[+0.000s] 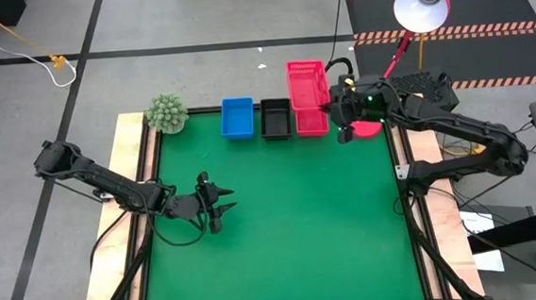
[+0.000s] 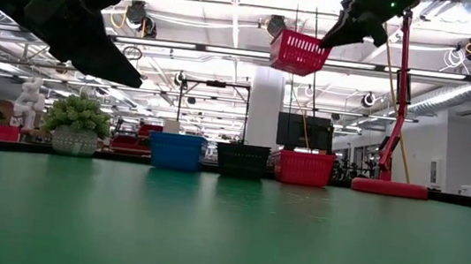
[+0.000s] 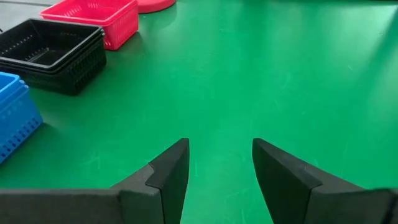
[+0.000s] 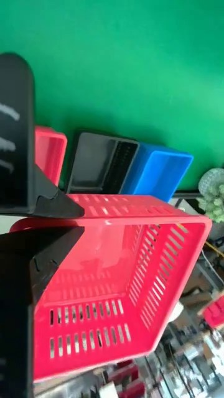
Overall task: Stack baskets by color
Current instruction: Stack the bottom red basket on the stacked top red basket
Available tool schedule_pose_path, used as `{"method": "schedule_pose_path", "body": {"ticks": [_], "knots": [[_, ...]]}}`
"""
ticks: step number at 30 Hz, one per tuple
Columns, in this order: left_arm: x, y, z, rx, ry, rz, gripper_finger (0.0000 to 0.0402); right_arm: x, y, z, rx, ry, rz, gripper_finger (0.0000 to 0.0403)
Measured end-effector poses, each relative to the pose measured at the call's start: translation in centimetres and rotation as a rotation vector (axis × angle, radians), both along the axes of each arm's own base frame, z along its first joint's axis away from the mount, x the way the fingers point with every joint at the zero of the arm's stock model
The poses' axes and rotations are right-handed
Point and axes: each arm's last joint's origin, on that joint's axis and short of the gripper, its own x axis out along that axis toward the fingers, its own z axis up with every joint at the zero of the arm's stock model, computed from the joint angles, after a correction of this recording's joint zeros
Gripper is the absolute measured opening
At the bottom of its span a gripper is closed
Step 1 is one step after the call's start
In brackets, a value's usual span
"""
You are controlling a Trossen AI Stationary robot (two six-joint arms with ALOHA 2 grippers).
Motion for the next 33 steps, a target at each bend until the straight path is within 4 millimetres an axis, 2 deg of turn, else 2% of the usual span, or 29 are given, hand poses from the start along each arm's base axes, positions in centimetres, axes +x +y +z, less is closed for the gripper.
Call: {"method": "schedule_pose_path", "body": {"ticks": [8, 21, 26, 33], "knots": [[0.0, 0.0, 0.0, 0.0, 0.0, 0.0, 0.0177, 0.8, -1.3, -1.5, 0.071, 0.053, -0.055, 0.001], [0.0, 0.0, 0.0, -0.004, 0.0, -0.001, 0.0177, 3.0, -3.9, -5.7, 0.256, 0.165, -0.091, 0.001], [-0.1, -0.3, 0.0, -0.009, 0.0, -0.011, 0.0177, 2.8, -4.1, -8.0, 0.269, 0.177, -0.106, 0.001], [-0.1, -0.4, 0.0, -0.006, 0.002, -0.02, 0.0177, 1.3, -3.9, -10.5, 0.209, 0.124, -0.104, 0.001]]}}
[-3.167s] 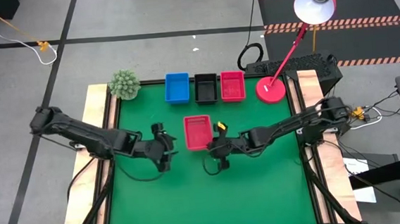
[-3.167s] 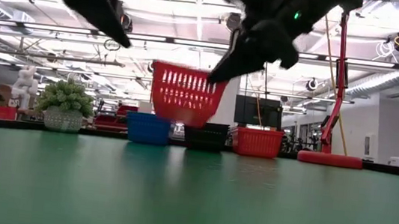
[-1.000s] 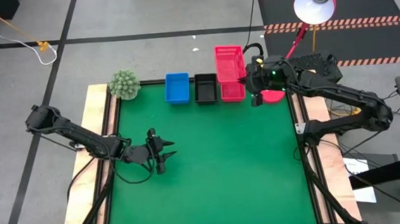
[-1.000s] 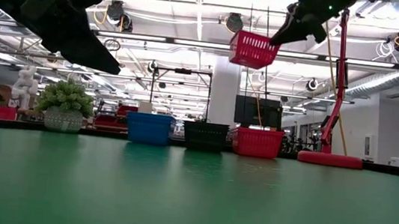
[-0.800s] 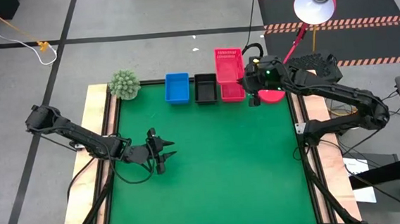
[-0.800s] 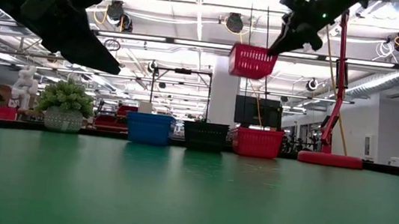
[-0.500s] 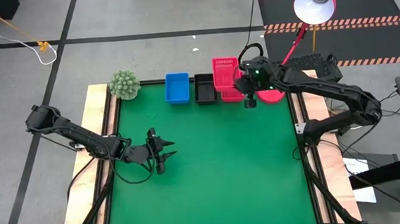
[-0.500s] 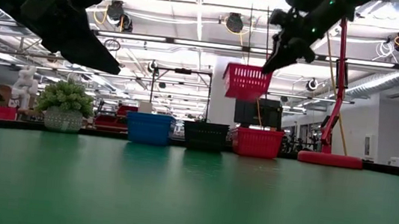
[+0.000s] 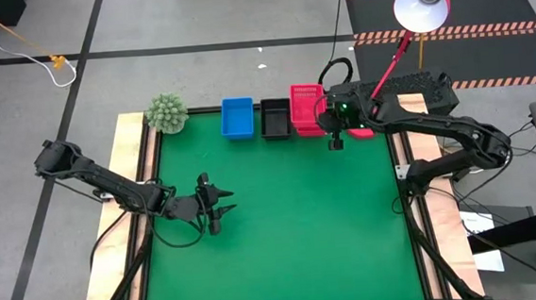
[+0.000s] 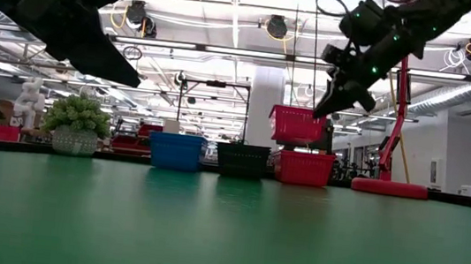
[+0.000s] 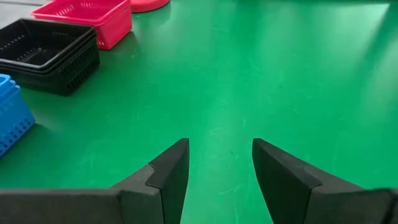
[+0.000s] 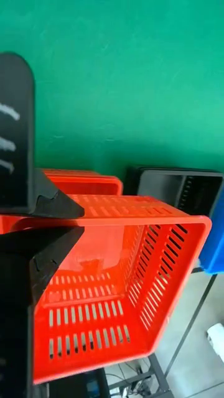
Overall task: Stack baskets by color
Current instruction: Stack the bottom red basket on the stacked top red basket
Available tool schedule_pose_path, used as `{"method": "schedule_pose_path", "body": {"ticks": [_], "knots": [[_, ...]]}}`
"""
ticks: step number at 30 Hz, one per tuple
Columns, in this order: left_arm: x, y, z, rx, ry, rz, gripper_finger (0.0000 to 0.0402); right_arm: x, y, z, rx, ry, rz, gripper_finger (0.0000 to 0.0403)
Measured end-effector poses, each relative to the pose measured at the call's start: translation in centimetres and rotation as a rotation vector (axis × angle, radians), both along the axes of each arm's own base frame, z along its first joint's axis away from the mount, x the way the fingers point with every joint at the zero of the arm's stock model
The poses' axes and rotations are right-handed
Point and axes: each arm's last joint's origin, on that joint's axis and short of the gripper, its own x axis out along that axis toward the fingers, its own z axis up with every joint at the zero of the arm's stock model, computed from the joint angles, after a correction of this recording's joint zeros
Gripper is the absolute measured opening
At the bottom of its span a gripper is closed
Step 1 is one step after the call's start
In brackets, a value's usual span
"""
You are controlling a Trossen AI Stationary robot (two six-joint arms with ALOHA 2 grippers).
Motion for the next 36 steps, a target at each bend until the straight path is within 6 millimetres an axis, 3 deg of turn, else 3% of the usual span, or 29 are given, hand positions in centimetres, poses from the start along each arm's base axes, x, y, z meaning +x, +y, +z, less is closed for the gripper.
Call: {"method": "schedule_pose_path", "body": {"ticks": [8, 36], "knots": [[0.0, 0.0, 0.0, 0.006, 0.001, 0.0, 0.0177, -1.4, -0.6, -2.0, -0.005, 0.028, 0.008, 0.001], [0.1, 0.3, 0.0, 0.02, 0.003, 0.004, 0.0177, -2.1, -1.7, -2.3, 0.023, 0.002, 0.014, 0.0012]]}}
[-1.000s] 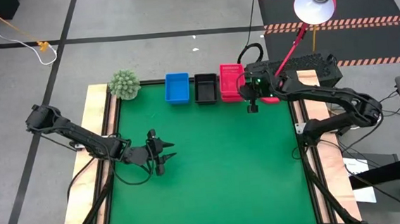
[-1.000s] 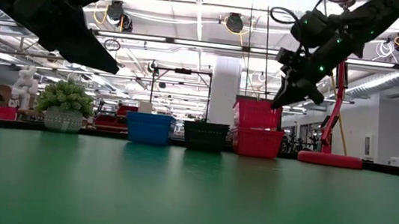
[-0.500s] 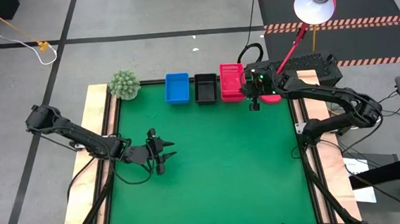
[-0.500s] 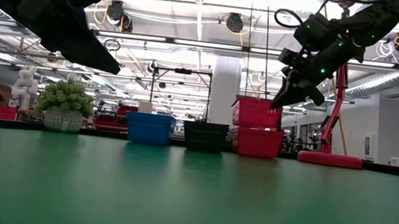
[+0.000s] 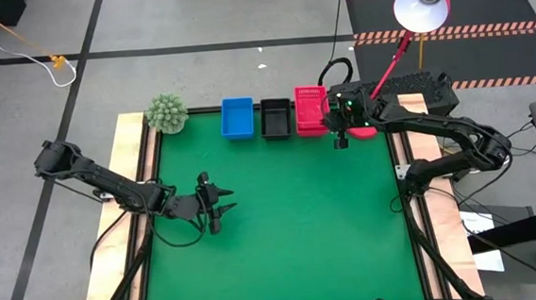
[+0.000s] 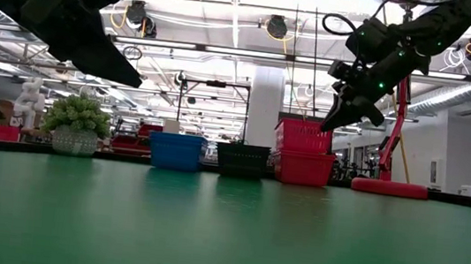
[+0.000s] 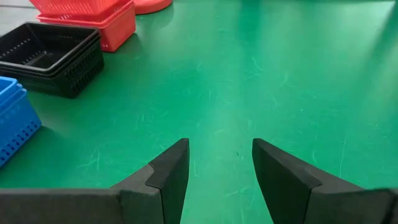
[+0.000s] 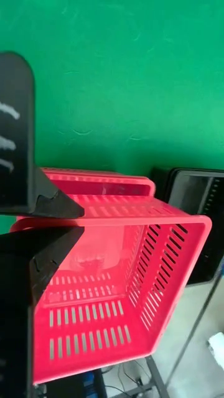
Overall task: Stack baskets by color
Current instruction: Stack the bottom red basket on the stacked top red basket
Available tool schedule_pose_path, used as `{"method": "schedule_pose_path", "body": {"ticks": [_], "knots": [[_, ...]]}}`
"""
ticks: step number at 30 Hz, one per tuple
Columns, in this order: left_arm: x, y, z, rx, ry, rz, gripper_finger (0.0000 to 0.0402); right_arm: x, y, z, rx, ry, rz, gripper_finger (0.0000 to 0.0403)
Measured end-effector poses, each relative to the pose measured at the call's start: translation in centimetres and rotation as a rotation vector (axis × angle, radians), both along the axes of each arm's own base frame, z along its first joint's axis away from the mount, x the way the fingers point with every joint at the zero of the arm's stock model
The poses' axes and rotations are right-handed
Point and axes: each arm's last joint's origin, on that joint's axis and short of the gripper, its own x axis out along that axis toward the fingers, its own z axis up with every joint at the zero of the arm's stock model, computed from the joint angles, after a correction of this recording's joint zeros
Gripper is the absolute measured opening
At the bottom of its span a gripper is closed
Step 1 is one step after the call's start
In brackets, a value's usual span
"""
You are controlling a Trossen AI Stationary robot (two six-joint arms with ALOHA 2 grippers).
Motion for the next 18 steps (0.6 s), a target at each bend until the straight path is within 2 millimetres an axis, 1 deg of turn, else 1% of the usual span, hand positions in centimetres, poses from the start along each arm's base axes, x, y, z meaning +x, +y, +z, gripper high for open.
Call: {"method": "schedule_pose_path", "body": {"ticks": [6, 10, 14, 18], "knots": [[0.0, -0.01, 0.0, -0.005, -0.001, 0.002, 0.0177, 0.27, -0.24, -0.7, 0.015, 0.023, -0.003, 0.0013], [0.0, -0.01, 0.0, -0.005, -0.001, 0.001, 0.0177, 0.37, -0.34, -1.01, 0.023, 0.032, -0.004, 0.0022], [0.0, -0.01, 0.0, -0.005, -0.001, 0.001, 0.0177, 0.47, -0.42, -1.09, 0.021, 0.03, -0.006, 0.0045], [0.0, -0.01, 0.0, -0.004, -0.001, 0.001, 0.0177, 0.52, -0.45, -1.03, 0.043, 0.008, -0.033, 0.0084]]}}
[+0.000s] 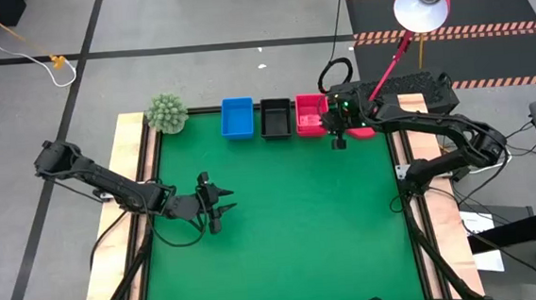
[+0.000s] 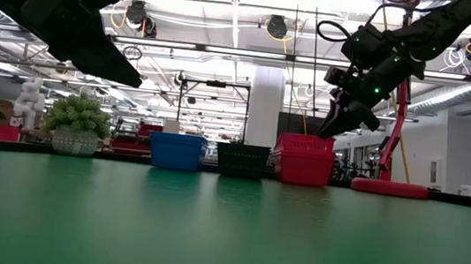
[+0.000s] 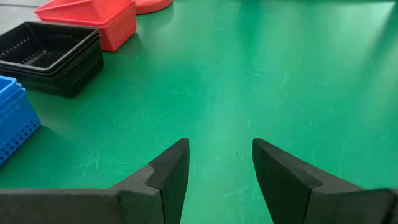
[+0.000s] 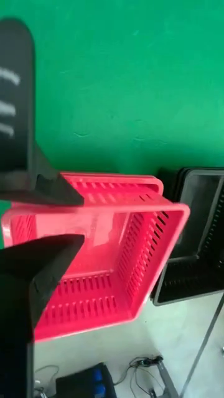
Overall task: Stack baskets by color
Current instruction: Stack the bottom red basket on the stacked top red basket, then return to Home Position
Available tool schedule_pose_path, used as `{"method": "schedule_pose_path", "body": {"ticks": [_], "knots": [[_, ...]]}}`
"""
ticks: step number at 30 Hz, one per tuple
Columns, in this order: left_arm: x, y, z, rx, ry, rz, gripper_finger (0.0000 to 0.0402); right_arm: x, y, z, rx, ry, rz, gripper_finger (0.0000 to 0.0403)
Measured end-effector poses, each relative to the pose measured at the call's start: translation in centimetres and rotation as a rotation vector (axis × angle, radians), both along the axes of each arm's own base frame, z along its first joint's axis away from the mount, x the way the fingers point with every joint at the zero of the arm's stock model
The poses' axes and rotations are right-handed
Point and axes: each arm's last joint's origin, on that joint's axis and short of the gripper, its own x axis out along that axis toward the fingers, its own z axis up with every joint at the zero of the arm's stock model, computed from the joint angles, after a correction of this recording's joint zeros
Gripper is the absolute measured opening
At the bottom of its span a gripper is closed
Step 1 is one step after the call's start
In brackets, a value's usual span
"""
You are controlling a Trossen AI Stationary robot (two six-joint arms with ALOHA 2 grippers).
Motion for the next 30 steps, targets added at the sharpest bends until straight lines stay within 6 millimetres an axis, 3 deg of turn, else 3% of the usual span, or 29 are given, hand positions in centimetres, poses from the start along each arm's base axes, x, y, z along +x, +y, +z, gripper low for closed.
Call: {"method": "schedule_pose_path", "body": {"ticks": [7, 13, 17, 22, 30], "knots": [[0.0, 0.0, 0.0, 0.004, 0.001, -0.002, 0.0177, -0.1, 0.2, 0.3, 0.079, -0.055, -0.085, 0.0164], [0.0, 0.0, 0.0, 0.003, -0.004, -0.003, 0.0177, -0.2, 1.4, 1.8, 0.278, -0.222, -0.129, 0.0186], [-0.2, 0.2, 0.4, 0.035, 0.001, -0.018, 0.0177, 0.2, 3.1, 3.3, 0.411, -0.333, -0.067, 0.0173], [-0.9, 1.2, 2.3, 0.08, -0.08, -0.016, 0.0177, 0.2, 5.7, 5.5, 0.367, -0.411, -0.032, 0.0146], [-2.8, 3.2, 5.3, 0.111, -0.212, 0.044, 0.0177, 0.1, 10.4, 7.4, 0.26, -0.457, -0.036, 0.0045]]}}
